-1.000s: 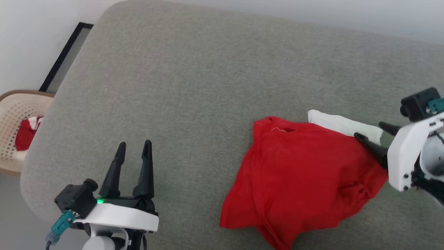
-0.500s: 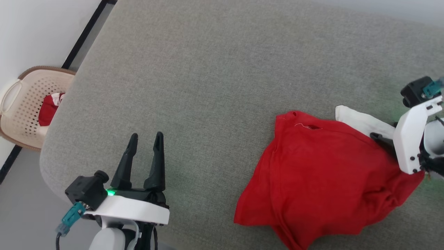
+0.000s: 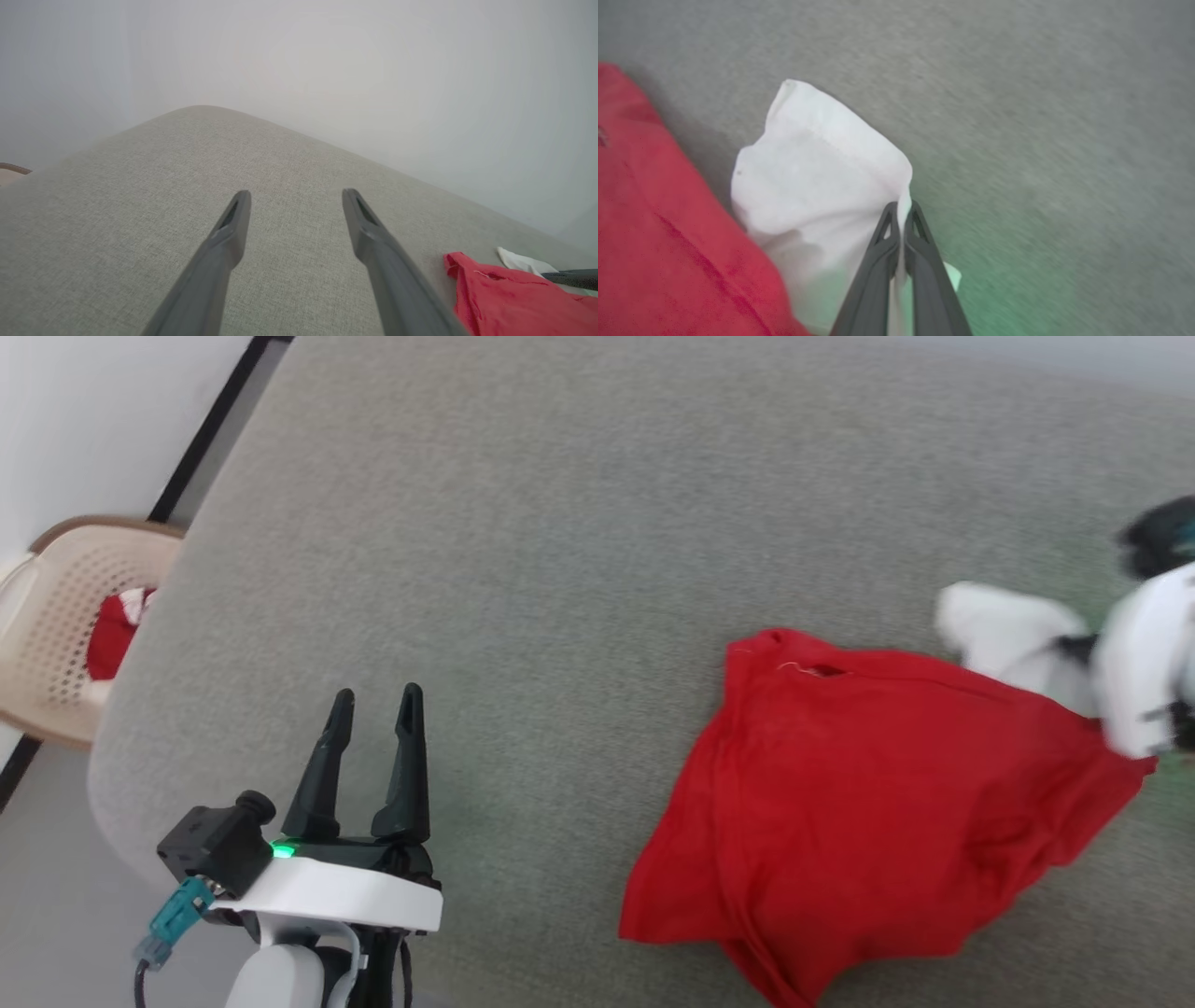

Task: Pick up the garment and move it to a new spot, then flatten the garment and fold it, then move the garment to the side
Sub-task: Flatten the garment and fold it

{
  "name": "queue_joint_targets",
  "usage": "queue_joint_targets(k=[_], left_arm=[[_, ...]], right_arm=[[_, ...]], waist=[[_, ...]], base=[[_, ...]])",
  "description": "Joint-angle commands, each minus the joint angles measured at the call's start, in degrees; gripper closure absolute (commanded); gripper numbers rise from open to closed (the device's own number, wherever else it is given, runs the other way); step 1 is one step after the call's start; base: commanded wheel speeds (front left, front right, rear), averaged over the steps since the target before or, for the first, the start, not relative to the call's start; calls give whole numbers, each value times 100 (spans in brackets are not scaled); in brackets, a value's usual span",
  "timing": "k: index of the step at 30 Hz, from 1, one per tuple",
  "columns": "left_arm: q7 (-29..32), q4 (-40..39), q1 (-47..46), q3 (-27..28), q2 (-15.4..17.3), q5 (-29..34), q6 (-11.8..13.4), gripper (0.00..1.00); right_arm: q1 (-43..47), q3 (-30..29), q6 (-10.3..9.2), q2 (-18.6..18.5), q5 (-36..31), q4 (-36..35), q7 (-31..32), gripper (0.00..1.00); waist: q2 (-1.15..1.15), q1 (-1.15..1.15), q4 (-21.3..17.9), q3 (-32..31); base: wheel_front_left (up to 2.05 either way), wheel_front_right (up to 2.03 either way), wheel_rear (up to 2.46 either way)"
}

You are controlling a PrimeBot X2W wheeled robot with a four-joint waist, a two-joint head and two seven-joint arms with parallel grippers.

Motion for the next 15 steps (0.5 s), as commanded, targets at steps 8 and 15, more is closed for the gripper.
queue_joint_targets(k=[8, 15], left_arm=[[-31, -19, 33, 64, 106, 63, -15, 0], [-31, 3, 39, 64, 139, 61, -15, 0]], right_arm=[[269, -854, -19, -384, -69, 256, -95, 100], [1087, -1547, -17, -242, -172, 475, 325, 100]], waist=[[0, 0, -308, -180], [0, 0, -385, -243]], base=[[0, 0, 0], [0, 0, 0]])
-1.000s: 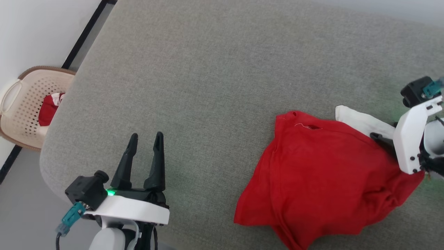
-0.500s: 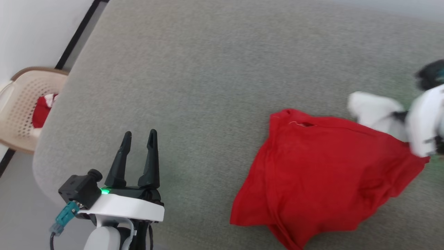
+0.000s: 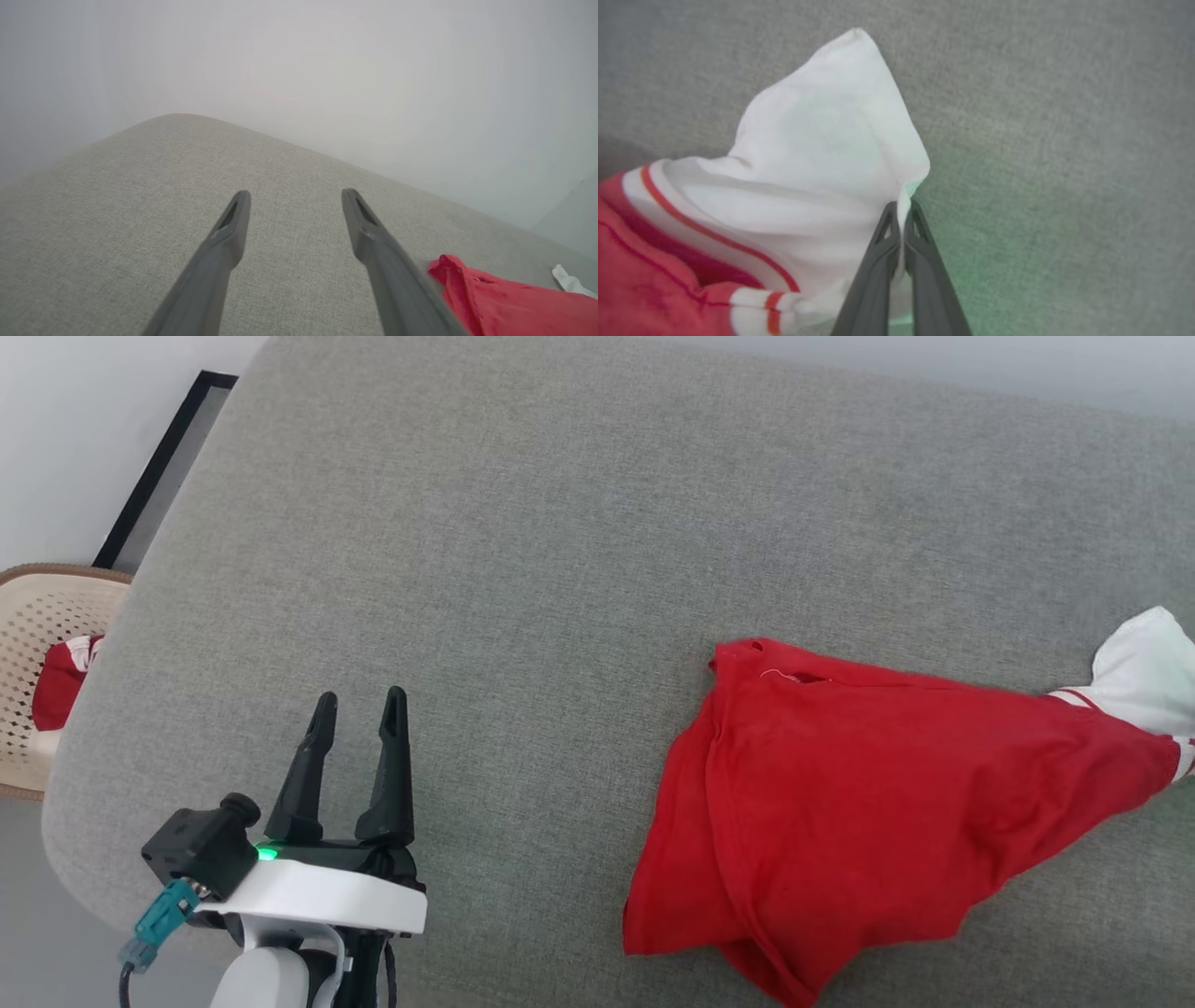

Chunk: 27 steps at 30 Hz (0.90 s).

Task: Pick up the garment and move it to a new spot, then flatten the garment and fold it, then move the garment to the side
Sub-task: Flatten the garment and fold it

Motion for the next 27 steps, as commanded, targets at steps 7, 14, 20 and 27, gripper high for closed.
queue_joint_targets(k=[7, 14, 20, 27], left_arm=[[-31, 105, -126, -207, 173, -65, -15, 0], [332, 117, -474, -551, 529, -487, -15, 0], [1218, -81, -1028, -1032, 1050, -967, -15, 0], [2556, -136, -1864, -1501, 1612, -1443, -15, 0]], right_arm=[[437, -469, -2, 690, -366, 96, -255, 0], [374, -831, -3, 988, -682, -379, -595, 0], [618, -1293, -3, 1440, -1002, -1179, -1062, 0], [1041, -1655, -3, 2032, -1464, -2170, -1791, 0]], waist=[[0, 0, -114, -31], [0, 0, -365, -151], [0, 0, -791, -283], [0, 0, -1385, -348]], base=[[0, 0, 0], [0, 0, 0], [0, 0, 0], [0, 0, 0]])
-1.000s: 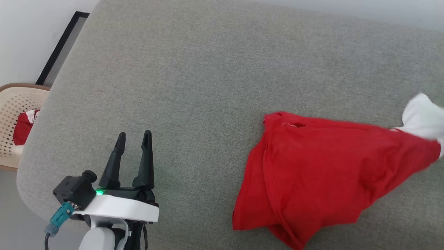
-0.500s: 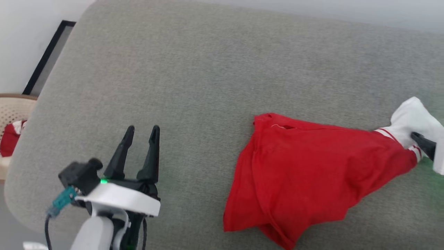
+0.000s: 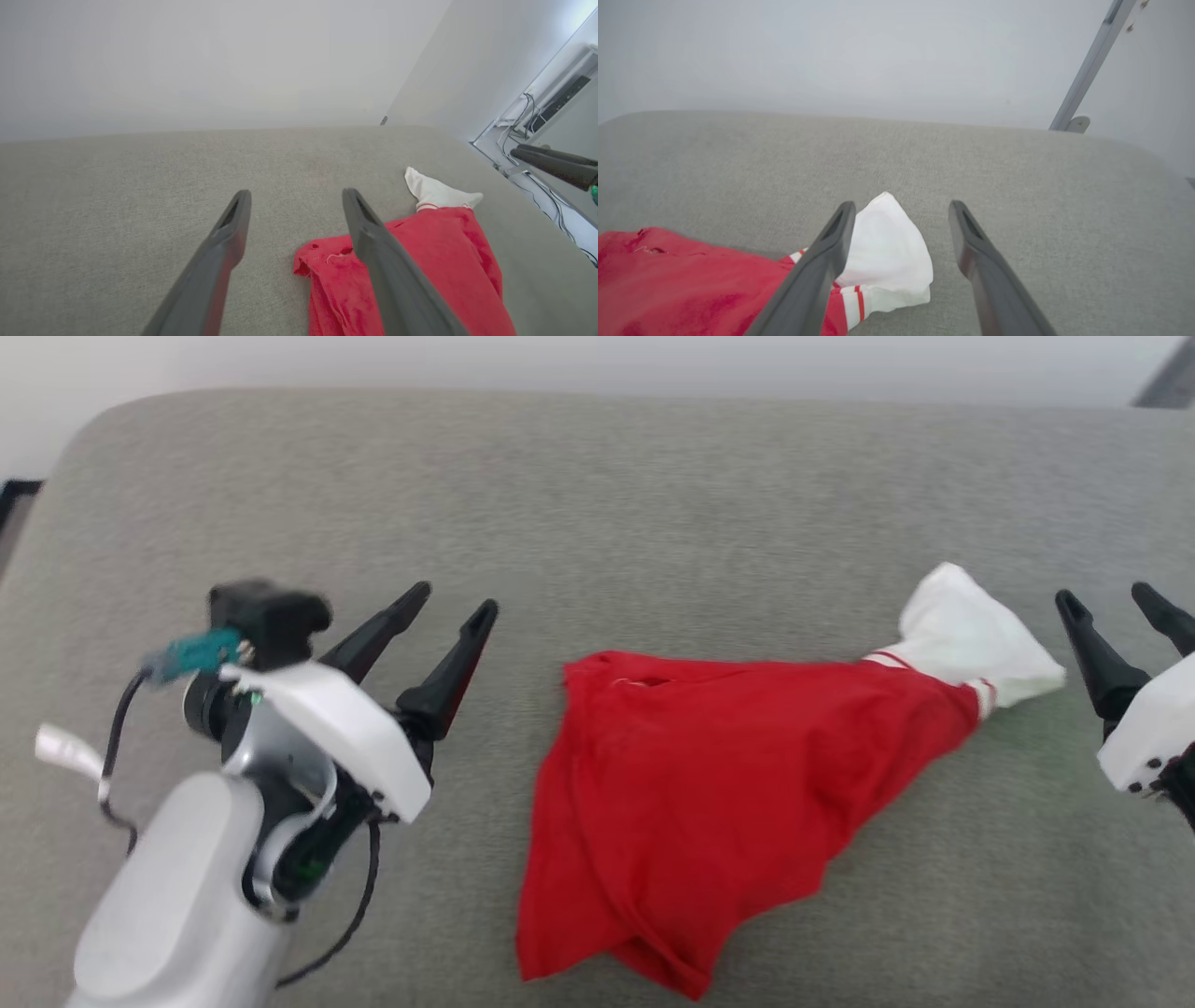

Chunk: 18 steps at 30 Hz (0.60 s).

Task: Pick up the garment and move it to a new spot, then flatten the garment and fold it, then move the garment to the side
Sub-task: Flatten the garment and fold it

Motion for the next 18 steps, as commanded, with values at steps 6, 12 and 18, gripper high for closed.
queue_joint_targets(k=[6, 12, 18], left_arm=[[1163, 324, -809, -424, 266, -166, -16, 0], [2135, 877, -1352, -794, 320, -218, 13, 0], [3014, 1466, -1694, -1030, 298, -230, 215, 0]], right_arm=[[440, -158, -1, 456, -401, -594, -995, 0], [796, -213, -2, 951, -584, -683, -1822, 0], [954, -293, -1, 1266, -664, -638, -2088, 0]], waist=[[0, 0, -637, -37], [0, 0, -1030, -15], [0, 0, -1309, 38]], base=[[0, 0, 0], [0, 0, 0], [0, 0, 0]])
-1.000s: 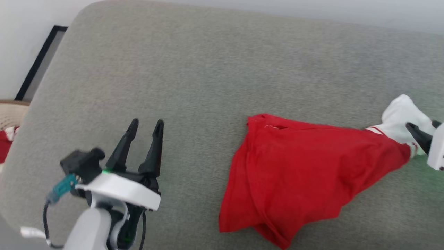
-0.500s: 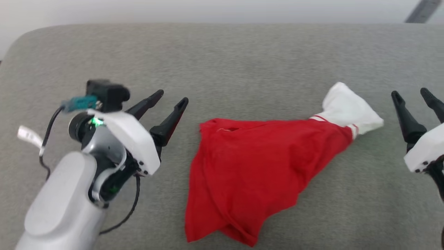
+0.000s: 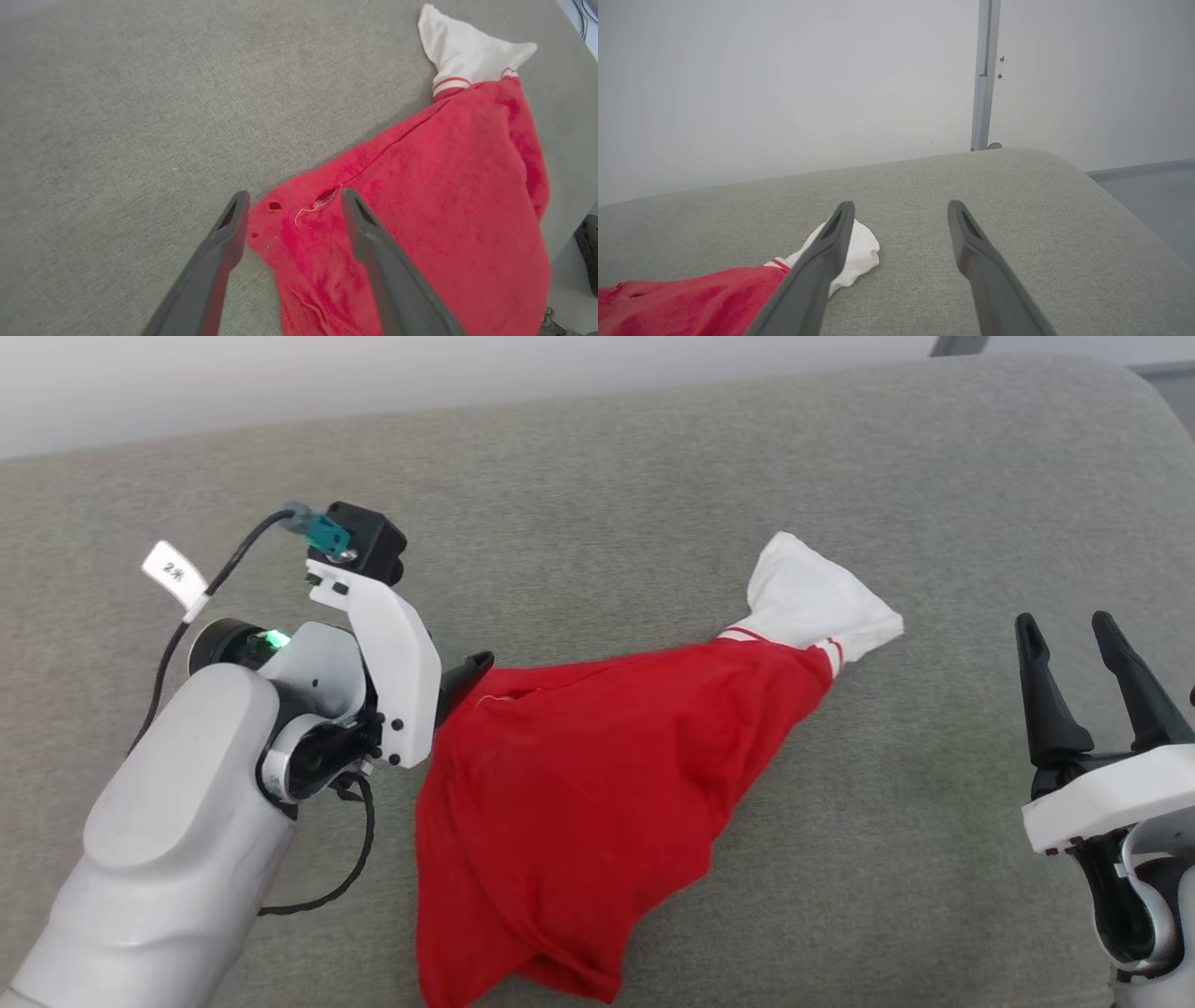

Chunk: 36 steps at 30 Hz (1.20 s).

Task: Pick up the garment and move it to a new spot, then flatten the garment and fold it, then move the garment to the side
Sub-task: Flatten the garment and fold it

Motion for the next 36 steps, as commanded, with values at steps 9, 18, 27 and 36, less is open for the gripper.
queue_joint_targets(k=[9, 18, 27, 36], left_arm=[[976, 645, -213, -317, -86, -9, 387, 0], [1105, 1036, -225, -388, -221, -86, 441, 100], [765, 921, -549, -118, 137, 39, 553, 100], [508, 490, -402, 208, 1067, 375, 945, 100]], right_arm=[[77, -86, 0, 153, 2, -43, -41, 0], [-50, -84, -1, 208, 31, -56, -71, 0], [74, -257, -1, 269, -30, -121, -29, 0], [244, -378, 0, 344, -113, -216, 85, 0]], waist=[[0, 0, -260, 169], [0, 0, -270, 299], [0, 0, -74, 222], [0, 0, 51, 94]], base=[[0, 0, 0], [0, 0, 0], [0, 0, 0], [0, 0, 0]])
